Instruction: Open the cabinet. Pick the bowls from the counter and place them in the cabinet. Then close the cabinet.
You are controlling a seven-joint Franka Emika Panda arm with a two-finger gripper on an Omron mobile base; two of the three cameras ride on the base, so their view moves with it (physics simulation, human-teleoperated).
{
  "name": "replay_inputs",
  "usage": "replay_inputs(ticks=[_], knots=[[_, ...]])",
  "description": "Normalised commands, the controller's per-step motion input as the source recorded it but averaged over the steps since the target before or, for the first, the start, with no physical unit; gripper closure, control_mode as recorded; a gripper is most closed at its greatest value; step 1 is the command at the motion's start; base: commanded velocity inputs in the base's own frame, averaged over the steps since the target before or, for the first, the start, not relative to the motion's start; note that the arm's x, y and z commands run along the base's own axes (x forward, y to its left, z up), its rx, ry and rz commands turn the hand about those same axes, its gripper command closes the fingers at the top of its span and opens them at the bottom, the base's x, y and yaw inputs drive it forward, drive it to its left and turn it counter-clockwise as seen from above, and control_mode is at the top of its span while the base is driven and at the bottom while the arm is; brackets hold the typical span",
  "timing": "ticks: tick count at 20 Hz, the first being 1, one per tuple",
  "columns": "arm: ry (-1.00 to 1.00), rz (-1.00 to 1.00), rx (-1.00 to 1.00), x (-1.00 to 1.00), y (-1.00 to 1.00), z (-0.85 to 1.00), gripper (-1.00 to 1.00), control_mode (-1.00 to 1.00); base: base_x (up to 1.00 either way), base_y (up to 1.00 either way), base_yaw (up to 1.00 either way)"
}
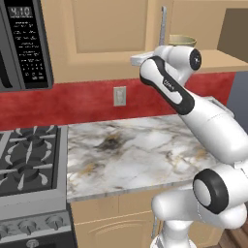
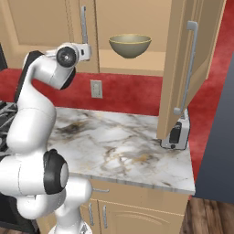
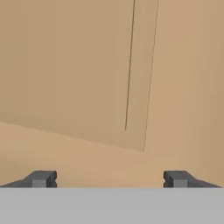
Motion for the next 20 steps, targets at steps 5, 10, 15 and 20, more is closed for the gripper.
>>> replay_inputs(ticks=[5,10,15,20], knots=[[0.01,0.0,0.0,0.03,0.0,0.0,-1.0,-1.0,0.0,0.0,0.0],[0.05,0.0,0.0,-0.36,0.0,0.22,-1.0,-1.0,0.0,0.0,0.0],[0.0,0.0,0.0,-0.98,0.0,0.32,-1.0,-1.0,0.0,0.0,0.0],[0.0,0.0,0.0,-1.0,-0.07,0.02,-1.0,-1.0,0.0,0.0,0.0]])
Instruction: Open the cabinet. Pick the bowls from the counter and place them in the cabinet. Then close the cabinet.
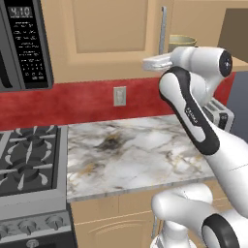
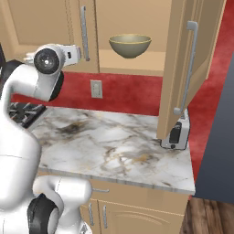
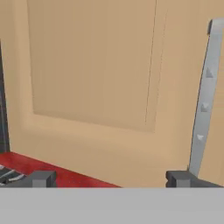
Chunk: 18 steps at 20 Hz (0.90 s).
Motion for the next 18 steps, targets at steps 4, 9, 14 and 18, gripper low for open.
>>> replay_inputs(ticks=[4,9,14,18], knots=[[0.0,0.0,0.0,-1.0,-0.38,0.0,-1.0,-1.0,0.0,0.0,0.0],[-0.02,0.0,0.0,-1.0,-0.65,0.0,-1.0,-1.0,0.0,0.0,0.0],[-0.05,0.0,0.0,-1.0,-0.78,0.11,-1.0,-1.0,0.0,0.0,0.0],[-0.05,0.0,0.0,-1.0,-0.72,0.11,-1.0,-1.0,0.0,0.0,0.0]])
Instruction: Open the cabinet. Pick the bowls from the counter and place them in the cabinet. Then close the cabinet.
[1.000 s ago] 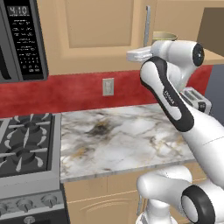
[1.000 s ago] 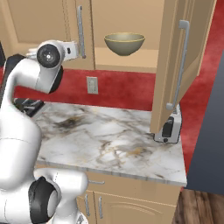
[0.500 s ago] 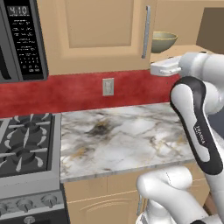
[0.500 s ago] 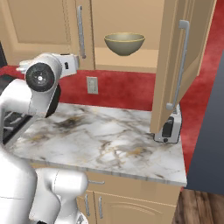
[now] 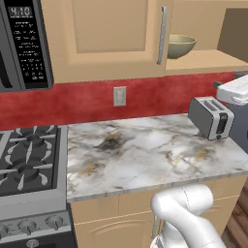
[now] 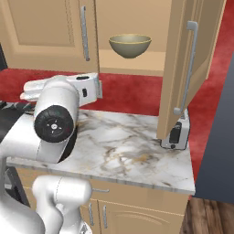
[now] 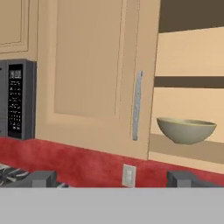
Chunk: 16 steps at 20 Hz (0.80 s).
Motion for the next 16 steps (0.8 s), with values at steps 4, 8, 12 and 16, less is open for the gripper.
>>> replay_inputs(ticks=[4,8,12,16], knots=[[-0.02,0.0,0.0,-1.0,-0.69,0.05,-1.0,-1.0,0.0,0.0,0.0],[-0.01,0.0,0.0,-1.0,-0.64,0.02,-1.0,-1.0,0.0,0.0,0.0],[0.0,-0.03,0.0,-0.94,-0.61,0.05,-1.0,-1.0,0.0,0.0,0.0],[0.0,-0.06,-0.02,-0.8,-0.55,0.04,-1.0,-1.0,0.0,0.0,0.0]])
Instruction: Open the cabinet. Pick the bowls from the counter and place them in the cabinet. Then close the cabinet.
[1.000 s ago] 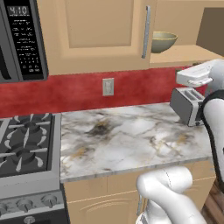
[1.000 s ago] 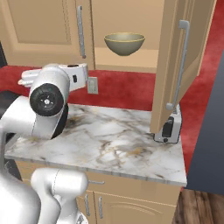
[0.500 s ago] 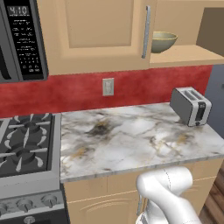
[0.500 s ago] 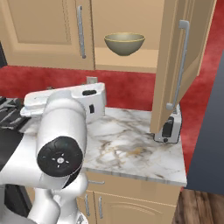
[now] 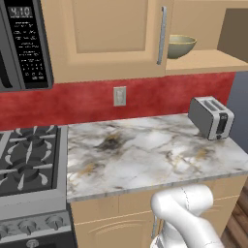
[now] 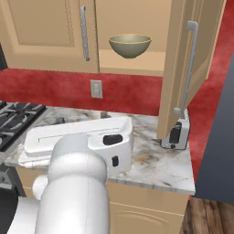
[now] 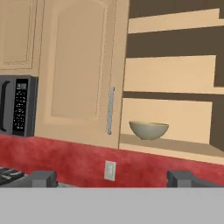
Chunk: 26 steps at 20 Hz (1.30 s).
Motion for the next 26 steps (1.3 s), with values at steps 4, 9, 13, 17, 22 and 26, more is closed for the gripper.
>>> replay_inputs(ticks=[4,9,13,17,22,26], knots=[[0.0,-0.07,0.0,-0.43,-0.64,0.0,-1.0,-1.0,0.0,0.0,0.0],[0.0,-0.04,0.0,-0.02,-0.58,0.0,-1.0,-1.0,0.0,0.0,0.0],[0.0,0.0,0.0,0.14,-0.22,0.0,-1.0,-1.0,0.0,0.0,0.0],[0.01,0.03,0.0,0.3,-0.16,0.0,-1.0,-1.0,0.0,0.0,0.0],[0.04,0.04,0.0,0.36,-0.13,0.0,-1.0,-1.0,0.0,0.0,0.0],[0.07,0.06,0.0,0.54,-0.24,0.0,-1.0,-1.0,0.0,0.0,0.0]])
